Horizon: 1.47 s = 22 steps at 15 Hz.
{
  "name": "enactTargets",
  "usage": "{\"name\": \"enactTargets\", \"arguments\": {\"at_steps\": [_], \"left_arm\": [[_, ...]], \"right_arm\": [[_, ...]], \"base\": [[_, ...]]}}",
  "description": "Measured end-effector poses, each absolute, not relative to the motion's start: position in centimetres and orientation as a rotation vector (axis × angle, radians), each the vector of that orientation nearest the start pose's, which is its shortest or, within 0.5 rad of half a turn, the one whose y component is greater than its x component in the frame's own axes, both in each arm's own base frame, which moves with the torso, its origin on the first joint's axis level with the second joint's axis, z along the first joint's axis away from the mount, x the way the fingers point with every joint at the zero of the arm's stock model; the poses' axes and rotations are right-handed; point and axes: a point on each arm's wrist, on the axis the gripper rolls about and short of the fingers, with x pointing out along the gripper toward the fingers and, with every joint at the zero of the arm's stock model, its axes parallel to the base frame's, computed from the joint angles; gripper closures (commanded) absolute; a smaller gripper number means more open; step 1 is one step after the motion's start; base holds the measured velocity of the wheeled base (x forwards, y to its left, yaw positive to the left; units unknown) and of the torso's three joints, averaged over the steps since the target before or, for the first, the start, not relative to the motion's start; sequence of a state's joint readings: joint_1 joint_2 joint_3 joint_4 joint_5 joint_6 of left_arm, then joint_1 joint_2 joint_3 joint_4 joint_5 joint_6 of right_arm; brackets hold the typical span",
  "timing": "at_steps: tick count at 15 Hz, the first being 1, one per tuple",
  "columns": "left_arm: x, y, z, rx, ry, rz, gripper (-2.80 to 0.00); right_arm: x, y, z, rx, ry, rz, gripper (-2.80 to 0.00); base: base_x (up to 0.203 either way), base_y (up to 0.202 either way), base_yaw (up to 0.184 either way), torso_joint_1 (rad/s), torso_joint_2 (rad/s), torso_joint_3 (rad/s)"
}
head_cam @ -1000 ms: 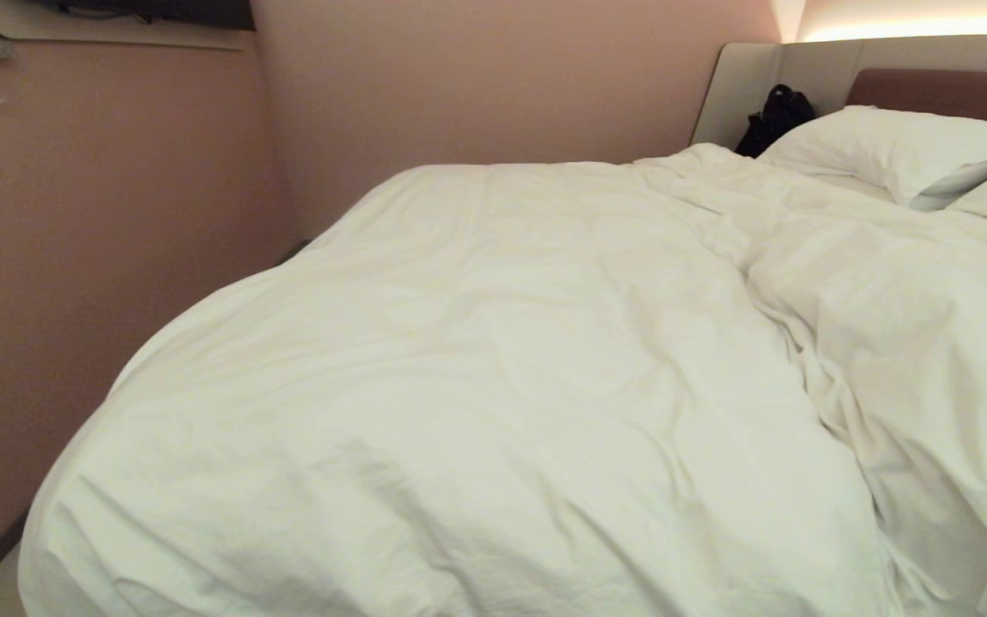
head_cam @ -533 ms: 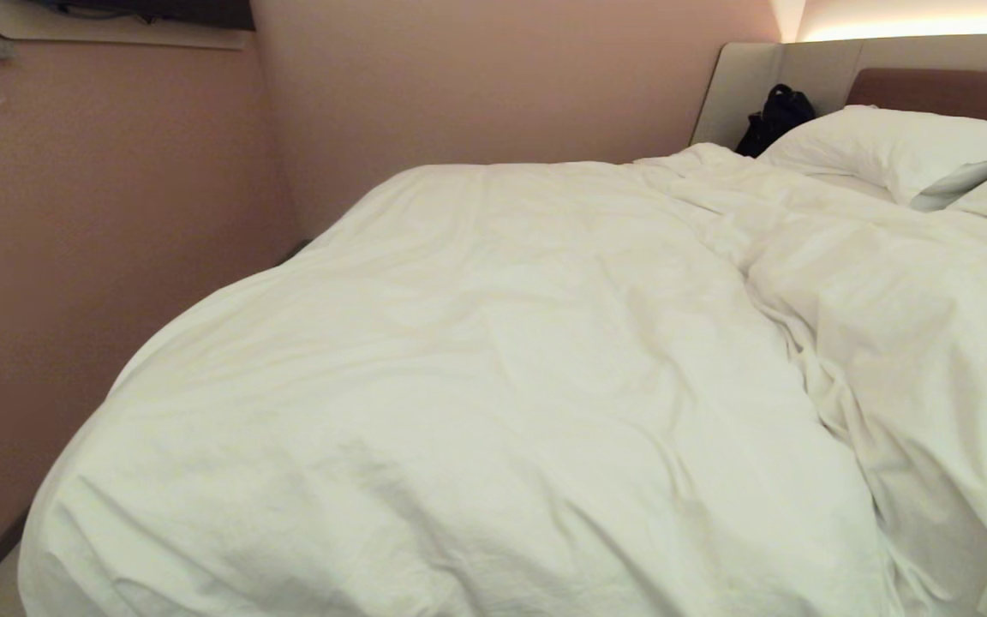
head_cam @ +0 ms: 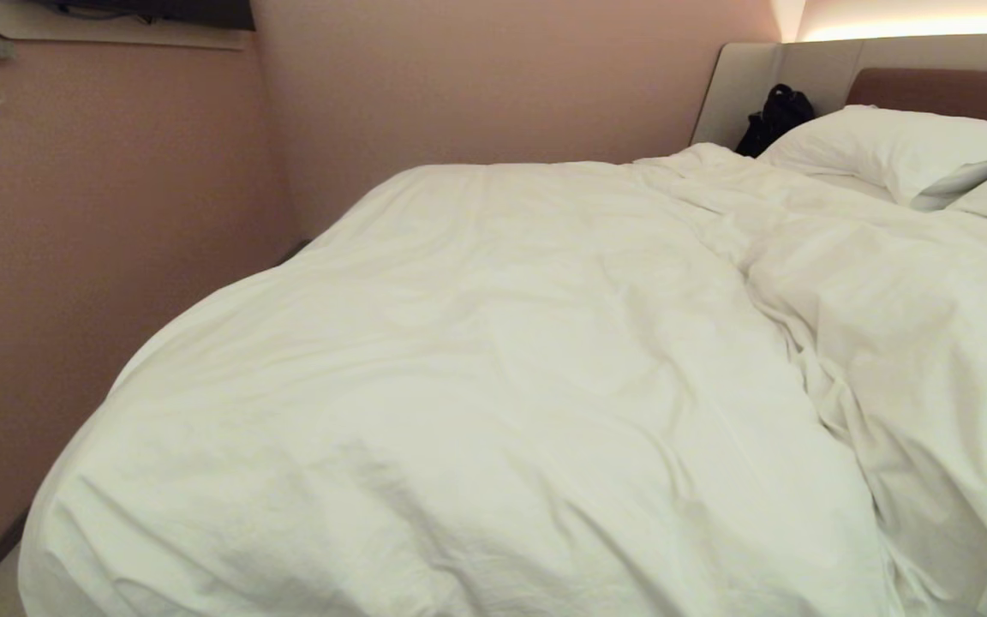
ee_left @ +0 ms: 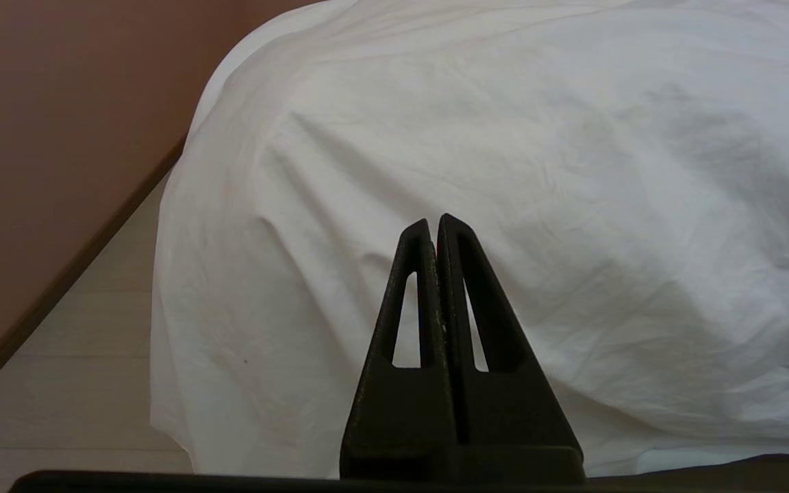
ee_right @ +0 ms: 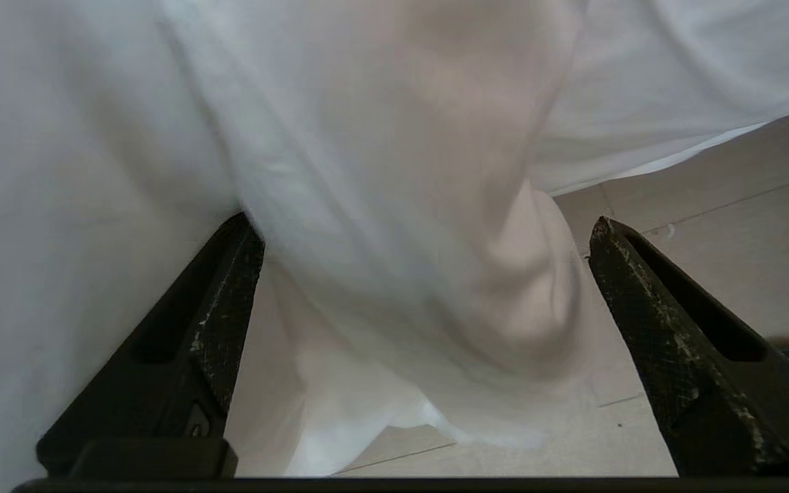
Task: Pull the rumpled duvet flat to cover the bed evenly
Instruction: Flatten the corners of the folded blanket
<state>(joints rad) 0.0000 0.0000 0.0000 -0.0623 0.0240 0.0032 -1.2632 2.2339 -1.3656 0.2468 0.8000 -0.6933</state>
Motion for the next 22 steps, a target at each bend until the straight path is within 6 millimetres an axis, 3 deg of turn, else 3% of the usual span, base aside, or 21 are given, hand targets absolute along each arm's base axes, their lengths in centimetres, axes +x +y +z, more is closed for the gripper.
{"name": "enactTargets", "arguments": {"at_steps": [22], "left_arm": [[-2.3,0.1,8.2,0.002,-0.062,0.024,0.00]], "right_arm": [[15.4,-40.1,3.5,0.409,0.589,-0.130,-2.80]], "base": [[0.000,0.000,0.000,0.000,0.00,0.000]]}}
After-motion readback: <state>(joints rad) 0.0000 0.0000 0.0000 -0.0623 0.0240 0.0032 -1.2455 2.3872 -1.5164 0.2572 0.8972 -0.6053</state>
